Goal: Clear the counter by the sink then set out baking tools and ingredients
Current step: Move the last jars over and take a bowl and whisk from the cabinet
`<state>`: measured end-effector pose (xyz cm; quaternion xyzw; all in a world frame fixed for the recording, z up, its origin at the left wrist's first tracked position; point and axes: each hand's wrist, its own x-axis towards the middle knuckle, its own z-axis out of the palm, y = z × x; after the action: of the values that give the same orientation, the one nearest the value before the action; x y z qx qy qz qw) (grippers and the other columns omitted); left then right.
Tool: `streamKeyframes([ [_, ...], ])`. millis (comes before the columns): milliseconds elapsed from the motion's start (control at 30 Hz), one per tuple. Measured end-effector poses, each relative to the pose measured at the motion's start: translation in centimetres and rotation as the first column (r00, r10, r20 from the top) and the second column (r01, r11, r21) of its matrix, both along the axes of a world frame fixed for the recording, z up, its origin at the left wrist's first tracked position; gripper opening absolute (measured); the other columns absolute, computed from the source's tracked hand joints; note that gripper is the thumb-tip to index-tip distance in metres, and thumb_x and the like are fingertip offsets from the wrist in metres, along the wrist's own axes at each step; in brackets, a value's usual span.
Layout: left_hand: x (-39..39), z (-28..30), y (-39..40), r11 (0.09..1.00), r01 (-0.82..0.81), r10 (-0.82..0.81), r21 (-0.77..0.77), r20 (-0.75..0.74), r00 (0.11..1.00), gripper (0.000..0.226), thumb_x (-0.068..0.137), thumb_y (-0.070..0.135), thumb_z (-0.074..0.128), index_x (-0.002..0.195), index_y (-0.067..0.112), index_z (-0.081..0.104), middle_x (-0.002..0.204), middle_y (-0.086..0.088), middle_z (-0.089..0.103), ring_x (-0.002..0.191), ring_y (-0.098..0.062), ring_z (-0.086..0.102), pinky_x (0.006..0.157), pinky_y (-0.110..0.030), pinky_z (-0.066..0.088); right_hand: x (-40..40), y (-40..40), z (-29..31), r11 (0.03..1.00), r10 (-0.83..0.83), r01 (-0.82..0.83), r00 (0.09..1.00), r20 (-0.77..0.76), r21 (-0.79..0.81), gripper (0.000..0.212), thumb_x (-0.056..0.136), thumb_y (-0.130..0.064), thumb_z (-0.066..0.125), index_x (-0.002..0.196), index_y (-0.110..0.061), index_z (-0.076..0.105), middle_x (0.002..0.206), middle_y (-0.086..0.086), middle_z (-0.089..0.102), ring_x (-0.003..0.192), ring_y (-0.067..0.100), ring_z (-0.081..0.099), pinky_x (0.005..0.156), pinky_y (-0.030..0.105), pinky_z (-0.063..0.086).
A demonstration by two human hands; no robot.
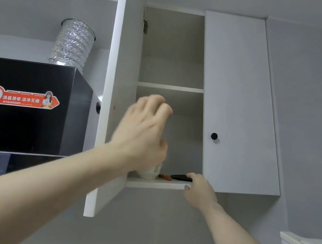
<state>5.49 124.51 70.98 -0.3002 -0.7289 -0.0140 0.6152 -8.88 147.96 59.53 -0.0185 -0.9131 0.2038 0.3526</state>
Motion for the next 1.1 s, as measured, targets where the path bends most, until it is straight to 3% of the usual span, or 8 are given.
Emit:
streamKeyframes([
  [133, -4.9, -0.5, 6.1, 0.98, -0.19, 0.199, -0.058, 0.324, 0.925, 0.05, 0.079, 0.03, 0.062, 0.123, 0.015, 0.044, 0.133, -0.008, 0.037, 0.119, -0.032, 0.038, 0.09, -0.04, 0.038, -0.4, -0.9, 0.0, 1.0, -0.007, 0.007, 0.997, 0.072, 0.001, 0.045, 0.103, -0.025, 0.046, 0.147, -0.02, 0.049, 0.144, 0.003, 0.056, 0.131, 0.026, 0.053, 0.104, 0.035, 0.045],
  [300, -12.2, -3.1, 9.2, 0.97, -0.165, 0.006, 0.18, 0.659, 0.752, 0.042, 0.087, 0.027, 0.051, 0.126, 0.013, 0.046, 0.138, -0.01, 0.037, 0.127, -0.033, 0.037, 0.101, -0.045, 0.04, -1.5, -0.9, -0.6, 0.994, -0.055, 0.046, 0.994, 0.096, 0.096, 0.028, 0.101, -0.021, 0.041, 0.119, -0.014, 0.062, 0.125, 0.009, 0.066, 0.114, 0.029, 0.061, 0.081, 0.032, 0.046],
  [400, -16.6, -5.2, 8.6, 0.92, -0.211, -0.07, 0.329, 0.671, 0.739, 0.043, 0.087, 0.025, 0.052, 0.128, 0.016, 0.048, 0.141, -0.01, 0.038, 0.132, -0.033, 0.037, 0.104, -0.044, 0.041, -1.9, -0.5, -0.4, 0.993, -0.06, 0.05, 0.994, 0.093, 0.106, 0.04, 0.101, -0.017, 0.044, 0.14, -0.018, 0.055, 0.137, 0.008, 0.061, 0.127, 0.029, 0.056, 0.097, 0.033, 0.046],
  [467, -19.3, -6.3, 8.2, 0.899, -0.231, -0.084, 0.373, 0.663, 0.744, 0.044, 0.09, 0.026, 0.054, 0.133, 0.017, 0.049, 0.149, -0.01, 0.035, 0.137, -0.032, 0.034, 0.107, -0.043, 0.039, -2.4, -0.5, -0.2, 0.988, -0.085, 0.071, 0.991, 0.101, 0.139, 0.044, 0.099, -0.015, 0.046, 0.142, -0.017, 0.054, 0.139, 0.008, 0.06, 0.129, 0.029, 0.055, 0.102, 0.034, 0.046],
  [667, -25.4, -8.1, 7.3, 0.879, -0.267, -0.054, 0.395, 0.639, 0.767, 0.047, 0.099, 0.036, 0.052, 0.144, 0.023, 0.046, 0.161, -0.005, 0.022, 0.145, -0.031, 0.023, 0.114, -0.041, 0.03, -3.5, -1.0, -0.3, 0.947, -0.191, 0.165, 0.979, 0.069, 0.276, 0.033, 0.093, -0.002, 0.045, 0.122, -0.01, 0.059, 0.124, 0.009, 0.059, 0.115, 0.029, 0.059, 0.088, 0.035, 0.047],
  [800, -28.3, -8.4, 6.6, 0.893, -0.24, -0.087, 0.38, 0.67, 0.738, 0.045, 0.101, 0.034, 0.05, 0.143, 0.021, 0.046, 0.157, -0.009, 0.028, 0.141, -0.035, 0.031, 0.113, -0.042, 0.032, -5.1, -1.1, 0.3, 0.937, -0.228, 0.211, 0.973, 0.027, 0.279, 0.033, 0.09, 0.002, 0.045, 0.113, -0.01, 0.065, 0.118, 0.01, 0.066, 0.109, 0.031, 0.064, 0.073, 0.032, 0.042],
  [967, -29.5, -8.8, 6.8, 0.863, -0.201, -0.169, 0.464, 0.639, 0.75, 0.038, 0.096, 0.033, 0.058, 0.131, 0.017, 0.052, 0.138, -0.01, 0.046, 0.13, -0.033, 0.045, 0.105, -0.041, 0.039, -7.9, -0.7, 1.5, 0.978, -0.186, 0.187, 0.982, -0.021, 0.093, 0.025, 0.103, -0.03, 0.051, 0.112, -0.013, 0.069, 0.115, 0.012, 0.07, 0.109, 0.035, 0.065, 0.079, 0.036, 0.049],
  [1100, -30.2, -8.7, 6.8, 0.841, -0.183, -0.211, 0.51, 0.619, 0.756, 0.037, 0.093, 0.03, 0.062, 0.123, 0.014, 0.051, 0.133, -0.012, 0.047, 0.124, -0.034, 0.05, 0.102, -0.041, 0.042, -10.8, -0.9, 2.7, 0.988, -0.04, 0.042, 0.999, 0.019, -0.151, 0.047, 0.085, -0.047, 0.074, 0.118, -0.015, 0.068, 0.121, 0.003, 0.07, 0.112, 0.028, 0.066, 0.09, 0.032, 0.053],
])
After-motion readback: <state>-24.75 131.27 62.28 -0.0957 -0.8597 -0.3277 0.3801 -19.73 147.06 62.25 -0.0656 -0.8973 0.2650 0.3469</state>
